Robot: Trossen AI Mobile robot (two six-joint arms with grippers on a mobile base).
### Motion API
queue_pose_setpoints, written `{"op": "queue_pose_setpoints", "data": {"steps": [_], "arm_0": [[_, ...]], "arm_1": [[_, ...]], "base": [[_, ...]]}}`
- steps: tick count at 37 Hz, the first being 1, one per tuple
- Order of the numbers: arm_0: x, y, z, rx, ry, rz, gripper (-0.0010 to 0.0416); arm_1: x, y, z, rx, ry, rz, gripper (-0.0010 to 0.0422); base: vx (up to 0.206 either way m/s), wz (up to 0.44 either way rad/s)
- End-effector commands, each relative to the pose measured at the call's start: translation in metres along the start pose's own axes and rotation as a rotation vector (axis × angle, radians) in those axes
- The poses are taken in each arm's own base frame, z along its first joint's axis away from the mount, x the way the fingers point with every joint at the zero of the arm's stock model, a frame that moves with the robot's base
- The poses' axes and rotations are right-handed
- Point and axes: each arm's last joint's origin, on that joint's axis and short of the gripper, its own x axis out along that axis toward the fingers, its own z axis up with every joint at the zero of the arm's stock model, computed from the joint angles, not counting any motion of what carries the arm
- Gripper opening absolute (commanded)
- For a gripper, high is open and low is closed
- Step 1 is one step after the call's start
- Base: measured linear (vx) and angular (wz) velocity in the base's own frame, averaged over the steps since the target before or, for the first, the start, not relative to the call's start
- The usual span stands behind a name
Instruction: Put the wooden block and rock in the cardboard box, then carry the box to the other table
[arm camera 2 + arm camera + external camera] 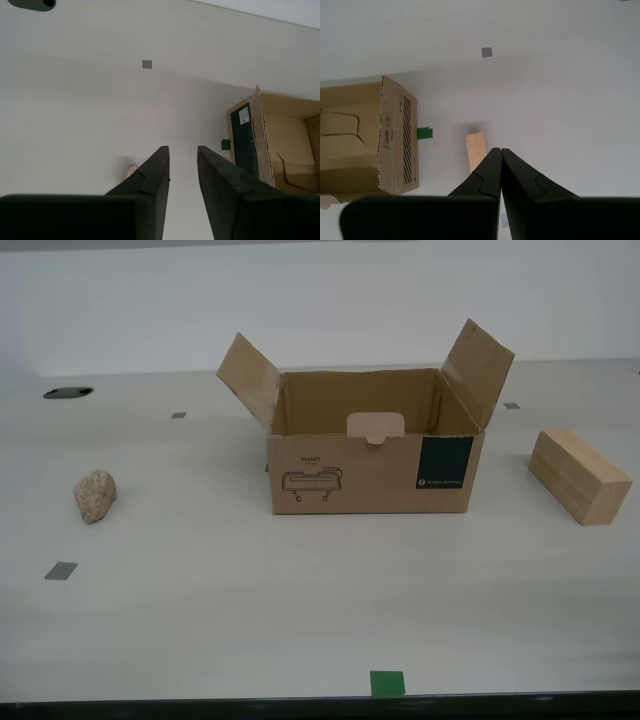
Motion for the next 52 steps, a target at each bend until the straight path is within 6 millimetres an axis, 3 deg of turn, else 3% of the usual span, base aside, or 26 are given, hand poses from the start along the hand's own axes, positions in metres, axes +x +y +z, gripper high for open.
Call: {"op": "queue_pose_setpoints", "data": {"steps": [1,8,16,22,31,45,49,52], "arm_0": [[-0.0003,0.0001,0.0001,0.000,0.000,0.001,0.0000],[-0.0003,0.0002,0.0003,0.000,-0.002,0.005,0.0000],[-0.0005,0.0039,0.0000,-0.008,0.012,0.132,0.0004],[-0.0005,0.0040,0.0004,-0.008,0.008,0.133,0.0031],[-0.0005,0.0041,0.0011,-0.009,0.000,0.134,0.0134],[-0.0005,0.0038,0.0016,-0.009,-0.006,0.123,0.0356],[-0.0004,0.0036,0.0018,-0.013,-0.008,0.113,0.0395],[-0.0003,0.0034,0.0019,-0.016,-0.009,0.107,0.0401]], "arm_1": [[-0.0002,-0.0001,0.0000,0.002,0.000,-0.004,0.0099],[-0.0002,-0.0001,0.0000,0.000,0.001,-0.004,0.0154],[-0.0002,-0.0001,-0.0001,-0.002,0.001,-0.004,0.0211],[-0.0002,-0.0001,-0.0002,-0.002,0.002,-0.004,0.0245],[-0.0002,-0.0001,-0.0002,-0.004,0.002,-0.004,0.0286],[-0.0002,0.0003,-0.0030,-0.011,0.031,0.001,0.0313],[-0.0002,0.0003,-0.0030,-0.011,0.031,0.001,0.0314],[-0.0002,0.0003,-0.0030,-0.011,0.031,0.001,0.0313]], "base": [[0.000,0.000],[0.000,0.000],[0.000,0.000],[0.000,0.000],[0.000,0.000],[0.000,0.000],[0.000,0.000],[0.000,0.000]]}}
